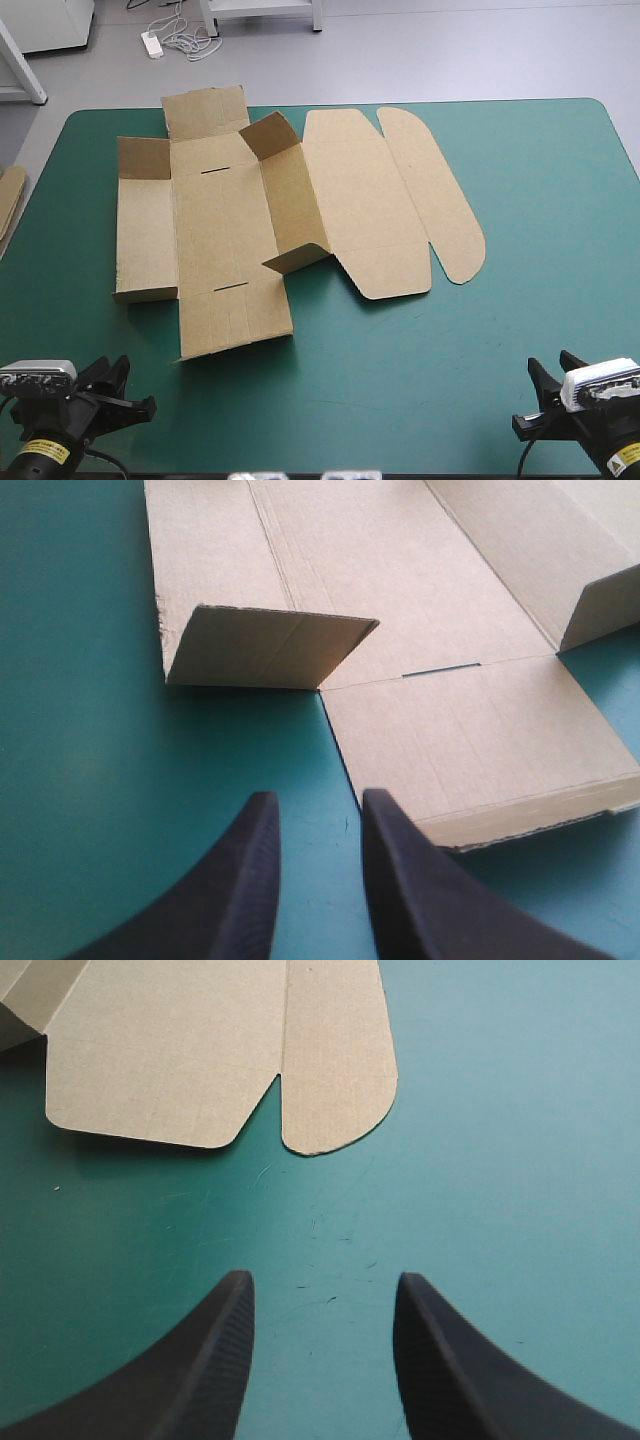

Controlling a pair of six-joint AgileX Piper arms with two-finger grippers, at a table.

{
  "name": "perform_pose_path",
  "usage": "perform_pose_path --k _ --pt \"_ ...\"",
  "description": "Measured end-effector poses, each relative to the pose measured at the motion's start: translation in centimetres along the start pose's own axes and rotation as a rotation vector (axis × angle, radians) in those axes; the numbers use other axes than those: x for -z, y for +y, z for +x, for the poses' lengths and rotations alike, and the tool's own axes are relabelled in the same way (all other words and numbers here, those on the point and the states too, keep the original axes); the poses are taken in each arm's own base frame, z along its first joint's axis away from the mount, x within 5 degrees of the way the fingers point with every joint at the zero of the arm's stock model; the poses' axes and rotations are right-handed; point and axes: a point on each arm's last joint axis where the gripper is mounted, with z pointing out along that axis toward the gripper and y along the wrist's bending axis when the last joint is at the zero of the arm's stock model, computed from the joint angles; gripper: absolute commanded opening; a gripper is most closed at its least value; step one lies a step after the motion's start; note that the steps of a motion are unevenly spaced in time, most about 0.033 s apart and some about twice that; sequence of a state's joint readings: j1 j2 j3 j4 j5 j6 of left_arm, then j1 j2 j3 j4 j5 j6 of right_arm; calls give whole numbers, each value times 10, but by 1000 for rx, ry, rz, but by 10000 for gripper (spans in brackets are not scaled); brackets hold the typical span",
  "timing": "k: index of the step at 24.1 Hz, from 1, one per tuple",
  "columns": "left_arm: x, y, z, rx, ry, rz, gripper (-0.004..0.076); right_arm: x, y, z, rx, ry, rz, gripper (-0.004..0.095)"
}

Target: Fold the box

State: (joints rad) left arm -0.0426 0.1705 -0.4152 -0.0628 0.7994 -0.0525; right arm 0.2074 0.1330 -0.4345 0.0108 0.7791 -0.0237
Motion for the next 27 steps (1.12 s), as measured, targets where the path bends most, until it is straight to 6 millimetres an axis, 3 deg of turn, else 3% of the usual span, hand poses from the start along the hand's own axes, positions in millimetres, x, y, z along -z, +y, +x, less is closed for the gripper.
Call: perform_pose_path --k 9,13,20,27 --pt "0 0 0 0 0 0 213 0 0 0 0 0 0 414" --pt "5 -1 -6 7 17 0 336 -1 0 -2 4 24 -1 414" --pt "11 -5 -63 -15 38 -27 349 -8 -3 -51 29 70 19 414" --pt "-12 0 -131 -50 69 -136 349 -39 -5 -104 44 132 30 414"
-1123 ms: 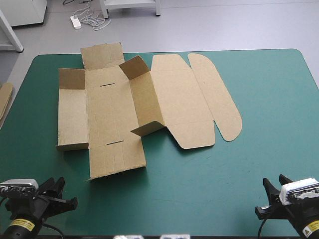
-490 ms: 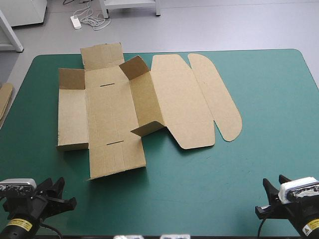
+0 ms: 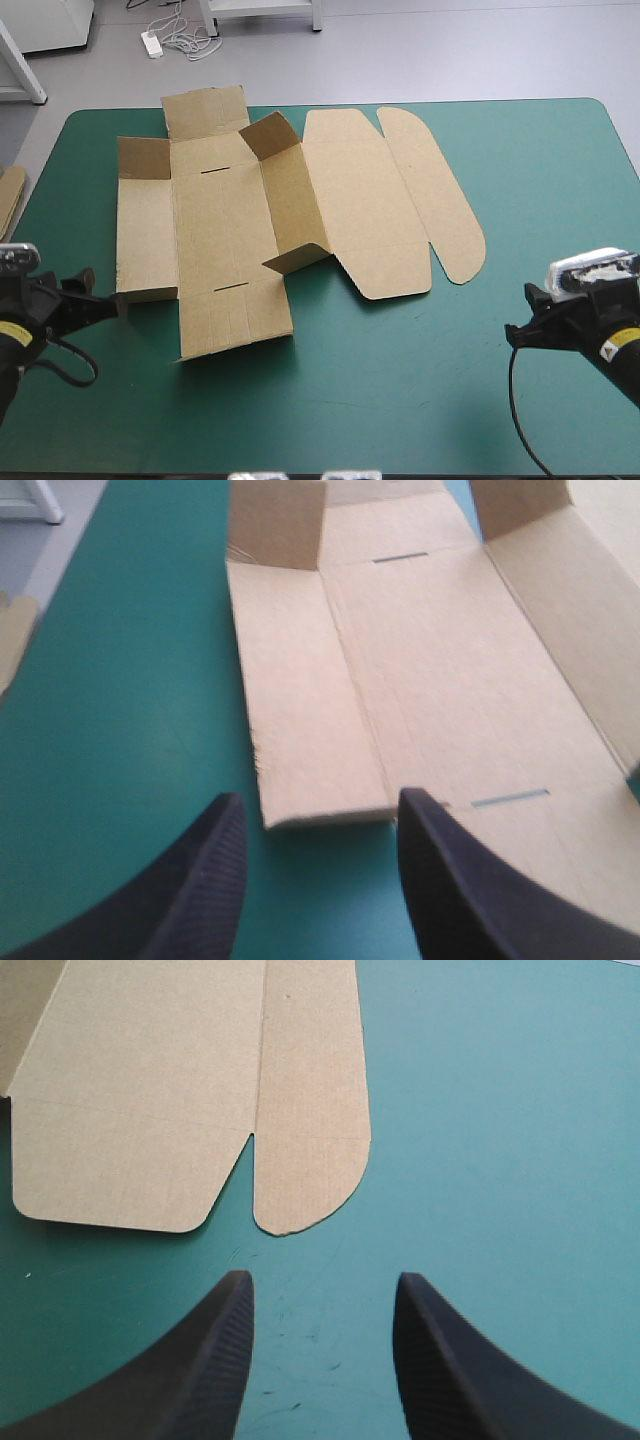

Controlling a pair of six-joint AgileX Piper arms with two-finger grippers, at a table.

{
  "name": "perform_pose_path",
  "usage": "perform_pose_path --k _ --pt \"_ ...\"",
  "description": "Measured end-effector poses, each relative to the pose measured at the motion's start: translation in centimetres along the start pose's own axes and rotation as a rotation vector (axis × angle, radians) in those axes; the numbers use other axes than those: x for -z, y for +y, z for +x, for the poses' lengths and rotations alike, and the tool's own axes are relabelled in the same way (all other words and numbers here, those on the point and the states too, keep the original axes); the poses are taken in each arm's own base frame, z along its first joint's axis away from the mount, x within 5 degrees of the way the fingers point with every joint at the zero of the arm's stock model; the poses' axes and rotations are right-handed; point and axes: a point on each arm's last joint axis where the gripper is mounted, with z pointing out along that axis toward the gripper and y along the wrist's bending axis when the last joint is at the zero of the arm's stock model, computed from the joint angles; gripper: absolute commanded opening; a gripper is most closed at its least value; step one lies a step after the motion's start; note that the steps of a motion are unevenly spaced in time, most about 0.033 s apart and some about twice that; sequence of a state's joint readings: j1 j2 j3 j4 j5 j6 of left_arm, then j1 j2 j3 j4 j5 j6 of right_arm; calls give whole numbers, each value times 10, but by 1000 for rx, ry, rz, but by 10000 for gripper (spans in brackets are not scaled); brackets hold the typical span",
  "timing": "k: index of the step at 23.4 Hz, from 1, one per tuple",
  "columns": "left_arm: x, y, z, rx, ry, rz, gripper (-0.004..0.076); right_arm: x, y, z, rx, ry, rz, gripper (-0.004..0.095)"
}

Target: Fold the box

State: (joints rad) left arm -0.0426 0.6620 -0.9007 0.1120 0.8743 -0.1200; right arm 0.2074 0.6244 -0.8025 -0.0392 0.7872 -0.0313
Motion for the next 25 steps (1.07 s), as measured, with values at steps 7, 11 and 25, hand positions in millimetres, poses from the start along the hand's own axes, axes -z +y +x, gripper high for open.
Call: perform_pose_path --k 7,11,25 --pt "-28 8 -53 -39 26 -138 348 -33 -1 -29 11 62 -5 414" --pt "-61 10 -74 -50 87 -180 348 -46 -2 -49 22 34 -3 415" --pt "-201 114 -33 473 373 -4 366 -90 -1 -106 -1 1 -35 508"
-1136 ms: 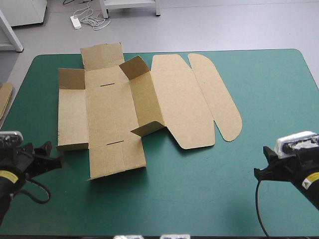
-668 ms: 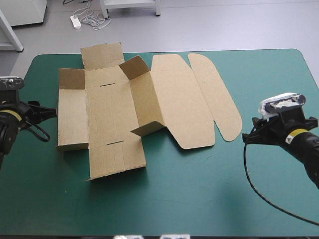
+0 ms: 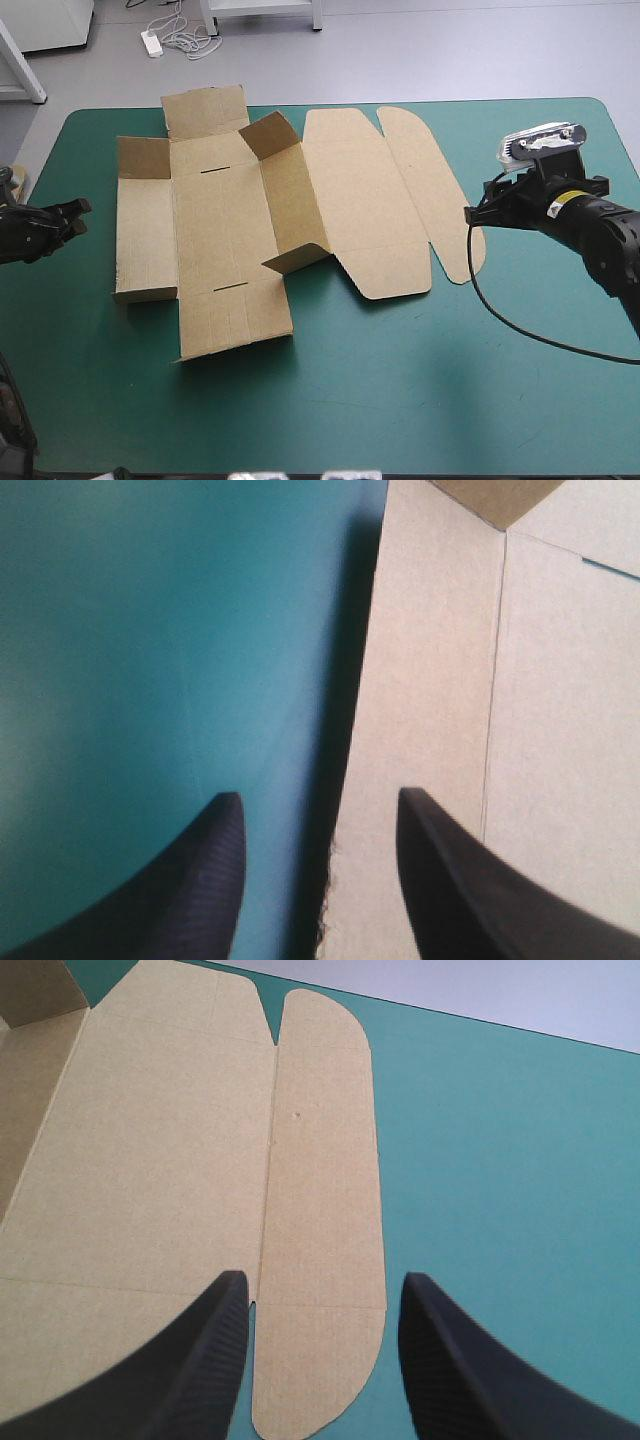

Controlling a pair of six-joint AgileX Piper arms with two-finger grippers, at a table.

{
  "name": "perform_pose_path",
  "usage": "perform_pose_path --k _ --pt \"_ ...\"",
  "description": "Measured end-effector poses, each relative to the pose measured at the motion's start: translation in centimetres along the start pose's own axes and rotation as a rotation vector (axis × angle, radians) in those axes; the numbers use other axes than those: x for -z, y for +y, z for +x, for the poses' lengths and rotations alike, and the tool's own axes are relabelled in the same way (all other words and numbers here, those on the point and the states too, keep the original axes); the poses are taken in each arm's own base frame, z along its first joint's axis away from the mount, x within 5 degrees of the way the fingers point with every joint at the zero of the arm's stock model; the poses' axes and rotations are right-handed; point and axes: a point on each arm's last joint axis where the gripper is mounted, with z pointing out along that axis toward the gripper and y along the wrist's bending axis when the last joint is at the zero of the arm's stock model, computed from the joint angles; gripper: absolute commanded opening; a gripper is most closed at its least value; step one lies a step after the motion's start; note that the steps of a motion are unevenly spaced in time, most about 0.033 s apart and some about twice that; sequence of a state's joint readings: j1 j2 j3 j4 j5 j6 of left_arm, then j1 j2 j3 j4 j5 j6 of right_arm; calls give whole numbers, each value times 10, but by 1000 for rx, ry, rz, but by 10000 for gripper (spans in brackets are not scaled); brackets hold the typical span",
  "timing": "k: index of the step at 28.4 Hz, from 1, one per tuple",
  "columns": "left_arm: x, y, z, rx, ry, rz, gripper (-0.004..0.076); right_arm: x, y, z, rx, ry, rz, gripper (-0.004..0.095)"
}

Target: Fold the box

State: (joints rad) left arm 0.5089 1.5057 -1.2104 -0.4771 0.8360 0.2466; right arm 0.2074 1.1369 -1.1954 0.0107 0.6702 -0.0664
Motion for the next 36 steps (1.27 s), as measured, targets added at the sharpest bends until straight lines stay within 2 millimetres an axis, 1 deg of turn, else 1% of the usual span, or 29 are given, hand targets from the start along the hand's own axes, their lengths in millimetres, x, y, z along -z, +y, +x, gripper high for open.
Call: perform_pose_path --k 2,3,6,12,17,21,27,32,34,36 --pt "-13 4 0 1 31 29 387 0 0 -1 1 -10 1 525" --pt "-24 4 1 1 46 69 388 0 0 -1 2 -10 1 525" --pt "-44 8 4 19 78 113 391 0 0 -1 2 -9 1 524" --pt "-81 18 11 50 165 150 391 0 0 -1 2 -8 1 524" --pt "-105 26 20 59 240 167 390 0 0 -1 2 -5 0 523" --pt "-109 24 22 70 274 213 390 0 0 -1 2 -5 0 523" --pt "-111 16 32 57 343 342 389 1 0 -2 2 -12 1 523" --pt "-112 13 36 63 348 397 388 1 0 -2 2 -14 1 522" --pt "-112 10 36 75 349 438 364 1 0 -3 2 -16 1 513" --pt "-112 8 36 81 346 467 286 1 0 -3 3 -16 1 509"
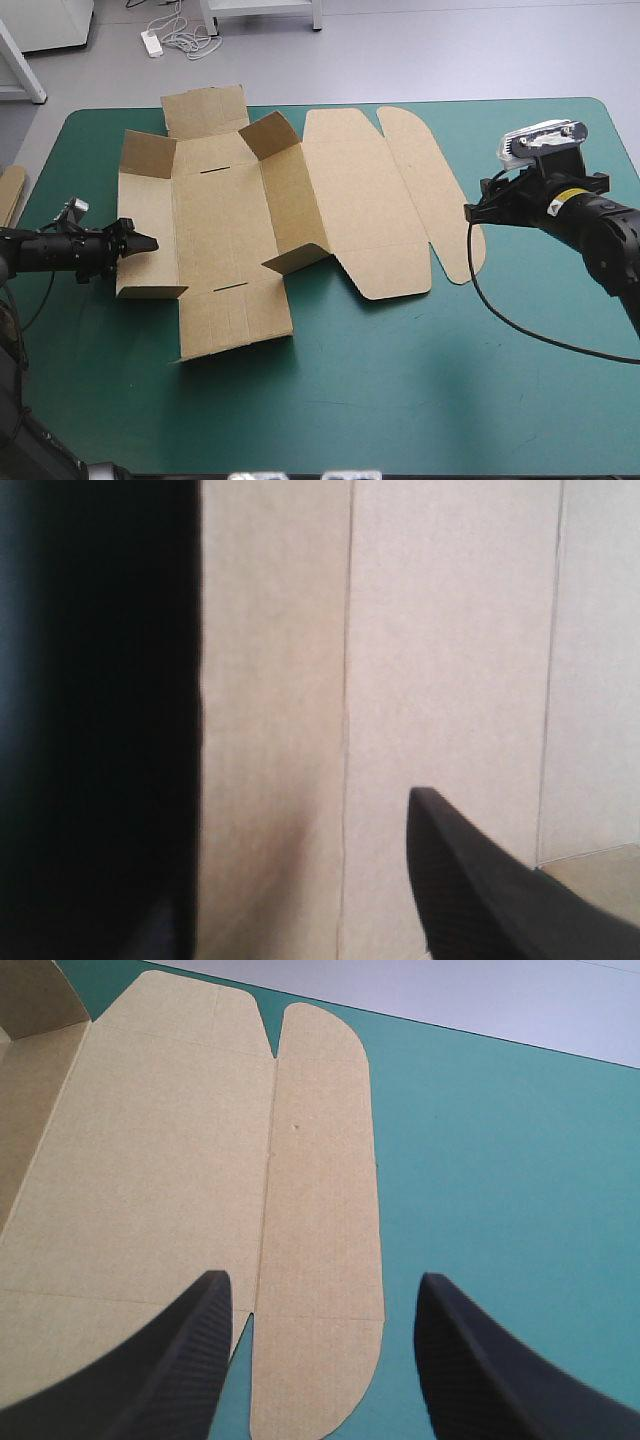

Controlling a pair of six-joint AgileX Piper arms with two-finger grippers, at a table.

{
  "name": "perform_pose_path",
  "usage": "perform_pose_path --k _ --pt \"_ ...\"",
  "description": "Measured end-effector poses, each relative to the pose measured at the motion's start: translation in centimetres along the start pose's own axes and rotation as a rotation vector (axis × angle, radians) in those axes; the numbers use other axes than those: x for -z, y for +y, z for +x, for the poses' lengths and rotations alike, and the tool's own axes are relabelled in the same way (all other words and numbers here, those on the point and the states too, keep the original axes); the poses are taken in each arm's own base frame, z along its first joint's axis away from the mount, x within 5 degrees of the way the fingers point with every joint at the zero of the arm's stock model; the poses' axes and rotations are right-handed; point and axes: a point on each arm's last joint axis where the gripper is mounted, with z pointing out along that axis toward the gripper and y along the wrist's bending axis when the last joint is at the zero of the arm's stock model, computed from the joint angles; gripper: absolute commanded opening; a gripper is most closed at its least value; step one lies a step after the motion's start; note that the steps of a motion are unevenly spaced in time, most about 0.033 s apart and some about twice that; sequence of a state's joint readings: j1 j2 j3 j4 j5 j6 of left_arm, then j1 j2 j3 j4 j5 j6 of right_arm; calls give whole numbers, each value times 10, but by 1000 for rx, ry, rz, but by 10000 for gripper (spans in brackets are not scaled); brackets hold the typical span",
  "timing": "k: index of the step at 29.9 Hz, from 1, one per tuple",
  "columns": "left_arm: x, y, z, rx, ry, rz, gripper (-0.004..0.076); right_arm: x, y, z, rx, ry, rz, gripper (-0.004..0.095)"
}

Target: Fold the box

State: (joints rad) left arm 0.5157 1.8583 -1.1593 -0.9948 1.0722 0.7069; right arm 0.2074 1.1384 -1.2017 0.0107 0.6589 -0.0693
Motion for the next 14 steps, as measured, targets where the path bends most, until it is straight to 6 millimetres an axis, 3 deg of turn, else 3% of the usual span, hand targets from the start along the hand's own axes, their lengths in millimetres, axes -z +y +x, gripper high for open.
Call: perform_pose_path --k 6,14 --pt "0 -1 -2 1 -18 15 -8 0 0 0 0 -2 0 509" --pt "-2 -4 -3 -16 -33 27 -9 0 0 0 0 -2 0 509"
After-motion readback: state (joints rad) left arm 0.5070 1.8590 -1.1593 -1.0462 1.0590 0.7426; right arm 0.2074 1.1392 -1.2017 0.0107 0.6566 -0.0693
